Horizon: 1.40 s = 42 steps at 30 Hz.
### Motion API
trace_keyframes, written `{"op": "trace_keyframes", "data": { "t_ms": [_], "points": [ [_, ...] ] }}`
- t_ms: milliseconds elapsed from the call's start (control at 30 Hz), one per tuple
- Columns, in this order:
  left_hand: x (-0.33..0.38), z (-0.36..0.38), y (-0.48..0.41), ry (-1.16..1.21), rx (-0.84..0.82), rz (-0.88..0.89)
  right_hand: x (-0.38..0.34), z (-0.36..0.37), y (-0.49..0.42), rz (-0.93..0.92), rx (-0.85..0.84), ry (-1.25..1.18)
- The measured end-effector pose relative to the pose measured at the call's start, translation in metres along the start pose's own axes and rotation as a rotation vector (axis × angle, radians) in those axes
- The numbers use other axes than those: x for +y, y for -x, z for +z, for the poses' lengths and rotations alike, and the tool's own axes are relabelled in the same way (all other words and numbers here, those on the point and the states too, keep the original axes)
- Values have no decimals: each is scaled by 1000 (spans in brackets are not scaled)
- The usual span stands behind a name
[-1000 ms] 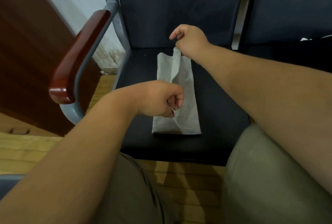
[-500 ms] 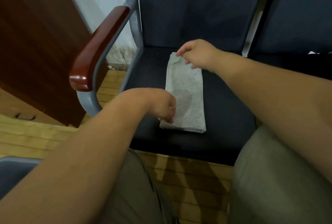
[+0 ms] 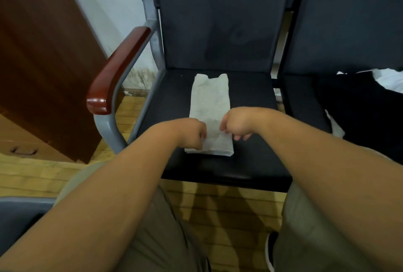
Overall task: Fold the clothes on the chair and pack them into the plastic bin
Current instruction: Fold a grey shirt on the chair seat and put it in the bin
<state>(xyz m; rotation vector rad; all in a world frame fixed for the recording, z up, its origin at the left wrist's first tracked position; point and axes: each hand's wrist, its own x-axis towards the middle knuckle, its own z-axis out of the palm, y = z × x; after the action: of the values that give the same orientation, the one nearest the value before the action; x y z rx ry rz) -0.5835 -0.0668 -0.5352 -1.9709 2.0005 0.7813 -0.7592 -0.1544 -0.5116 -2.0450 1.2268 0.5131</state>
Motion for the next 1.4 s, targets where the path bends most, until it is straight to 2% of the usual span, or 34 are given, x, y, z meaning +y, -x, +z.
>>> {"op": "trace_keyframes", "data": {
  "t_ms": [167, 333, 533, 667, 833, 1033, 1133, 1233, 1400],
  "points": [
    [-8, 9, 0, 12, -47, -32, 7, 21, 17, -145, 28, 310],
    [-5, 22, -8, -64, 50, 10, 29, 34, 9, -221, 25, 337],
    [-5, 14, -13, 31, 121, 20, 36, 33, 7, -287, 55, 400],
    [-1, -7, -6, 202, 190, -32, 29, 40, 8, -332, 190, 443],
    [0, -24, 3, 293, 313, -25, 20, 36, 7, -369, 412, 268],
    [2, -16, -5, -10, 314, 35, 20, 11, 10, -340, 461, 71],
    [-3, -21, -2, 15, 368, 28, 21, 4, 13, -338, 437, 88],
    [-5, -31, 10, 46, 290, 42, 21, -3, 22, -364, 320, 160],
    [0, -40, 35, 258, -83, 102, 23, -14, 44, -375, 33, 229]
  ]
}}
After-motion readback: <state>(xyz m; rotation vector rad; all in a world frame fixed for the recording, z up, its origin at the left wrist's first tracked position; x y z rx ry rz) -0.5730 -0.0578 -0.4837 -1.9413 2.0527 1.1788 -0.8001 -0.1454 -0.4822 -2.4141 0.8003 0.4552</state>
